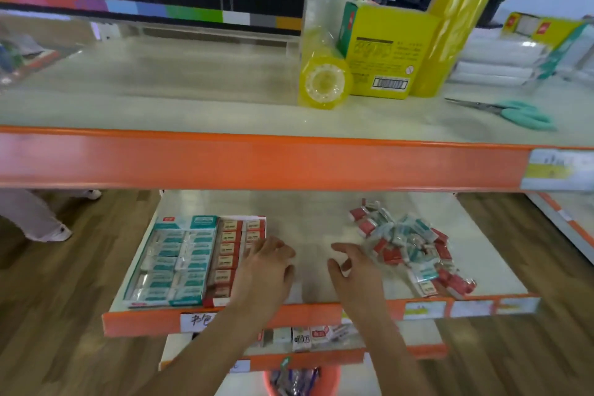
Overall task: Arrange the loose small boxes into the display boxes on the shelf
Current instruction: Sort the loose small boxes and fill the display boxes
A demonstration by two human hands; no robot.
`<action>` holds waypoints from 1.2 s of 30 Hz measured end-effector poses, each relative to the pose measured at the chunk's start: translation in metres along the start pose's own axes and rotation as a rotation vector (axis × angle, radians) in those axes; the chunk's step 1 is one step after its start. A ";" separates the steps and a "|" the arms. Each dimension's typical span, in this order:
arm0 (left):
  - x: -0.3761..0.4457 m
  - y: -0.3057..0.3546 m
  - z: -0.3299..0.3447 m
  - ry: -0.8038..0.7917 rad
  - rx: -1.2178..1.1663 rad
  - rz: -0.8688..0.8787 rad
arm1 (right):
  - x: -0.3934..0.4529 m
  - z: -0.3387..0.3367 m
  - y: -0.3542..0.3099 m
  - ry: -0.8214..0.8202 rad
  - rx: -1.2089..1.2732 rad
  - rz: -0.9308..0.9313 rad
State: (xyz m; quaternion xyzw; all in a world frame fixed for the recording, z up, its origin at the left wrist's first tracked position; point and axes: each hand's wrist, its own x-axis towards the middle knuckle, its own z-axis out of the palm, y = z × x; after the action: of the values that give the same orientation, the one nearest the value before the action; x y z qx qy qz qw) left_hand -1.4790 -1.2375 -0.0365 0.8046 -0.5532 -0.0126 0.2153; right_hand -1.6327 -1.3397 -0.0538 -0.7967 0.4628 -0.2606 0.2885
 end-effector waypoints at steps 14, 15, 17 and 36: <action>0.044 0.092 0.074 -0.174 -0.078 0.188 | 0.009 -0.042 0.064 0.151 -0.048 0.203; 0.048 0.099 0.076 -0.159 -0.113 0.201 | 0.010 -0.042 0.066 0.153 -0.051 0.208; 0.060 0.111 0.080 -0.140 -0.162 0.226 | 0.014 -0.045 0.068 0.157 -0.076 0.200; 0.055 0.109 0.094 -0.047 -0.479 -0.165 | 0.018 -0.044 0.087 0.084 -0.165 -0.070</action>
State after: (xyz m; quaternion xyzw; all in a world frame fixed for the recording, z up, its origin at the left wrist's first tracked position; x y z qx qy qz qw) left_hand -1.5787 -1.3504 -0.0706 0.7727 -0.4716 -0.1795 0.3851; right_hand -1.7060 -1.4001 -0.0819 -0.8219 0.4661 -0.2647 0.1928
